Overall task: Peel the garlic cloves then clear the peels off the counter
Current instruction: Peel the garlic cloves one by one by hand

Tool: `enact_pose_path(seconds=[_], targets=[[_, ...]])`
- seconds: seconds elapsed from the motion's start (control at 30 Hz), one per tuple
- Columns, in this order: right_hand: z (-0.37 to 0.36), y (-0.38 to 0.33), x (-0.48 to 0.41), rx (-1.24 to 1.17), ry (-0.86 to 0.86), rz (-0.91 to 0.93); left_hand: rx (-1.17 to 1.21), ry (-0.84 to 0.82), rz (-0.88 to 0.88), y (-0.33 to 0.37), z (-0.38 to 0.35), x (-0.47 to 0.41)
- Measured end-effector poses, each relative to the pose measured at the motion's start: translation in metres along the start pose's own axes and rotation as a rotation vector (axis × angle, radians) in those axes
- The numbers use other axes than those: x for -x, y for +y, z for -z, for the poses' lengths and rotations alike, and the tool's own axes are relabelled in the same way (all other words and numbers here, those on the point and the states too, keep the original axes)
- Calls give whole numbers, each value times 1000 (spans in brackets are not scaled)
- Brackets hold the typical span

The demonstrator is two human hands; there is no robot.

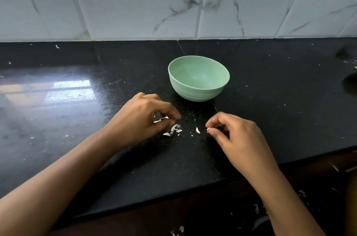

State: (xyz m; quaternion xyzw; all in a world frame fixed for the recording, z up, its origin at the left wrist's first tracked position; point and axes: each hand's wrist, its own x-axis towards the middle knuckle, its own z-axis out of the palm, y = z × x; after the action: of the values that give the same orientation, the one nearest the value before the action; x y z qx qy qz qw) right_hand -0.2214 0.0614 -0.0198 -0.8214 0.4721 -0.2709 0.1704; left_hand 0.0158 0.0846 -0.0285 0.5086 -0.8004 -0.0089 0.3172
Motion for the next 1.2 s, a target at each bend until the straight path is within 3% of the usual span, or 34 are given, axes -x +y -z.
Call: enact_pose_path(seconds=[0.2, 0.37, 0.53, 0.63, 0.87, 1.03, 1.2], targets=[[-3, -3, 2, -44, -7, -24, -8, -18, 22, -2, 6, -3], [-10, -2, -1, -99, -1, -28, -23, -134, 24, -8, 10, -1], [-22, -11, -10, -428, -149, -98, -28, -222, 0, -4, 3, 0], [-22, -9, -14, -590, -78, -154, -7, -191, 1, 1, -7, -2], [-16, 0, -10, -475, 1, -126, 3, 86, 96, 0, -1, -6], [-22, -7, -10, -382, -20, -63, -99, -125, 117, -13, -2, -1], [-25, -9, -8, -361, -2, -55, -170, -84, 202, -4, -13, -12]])
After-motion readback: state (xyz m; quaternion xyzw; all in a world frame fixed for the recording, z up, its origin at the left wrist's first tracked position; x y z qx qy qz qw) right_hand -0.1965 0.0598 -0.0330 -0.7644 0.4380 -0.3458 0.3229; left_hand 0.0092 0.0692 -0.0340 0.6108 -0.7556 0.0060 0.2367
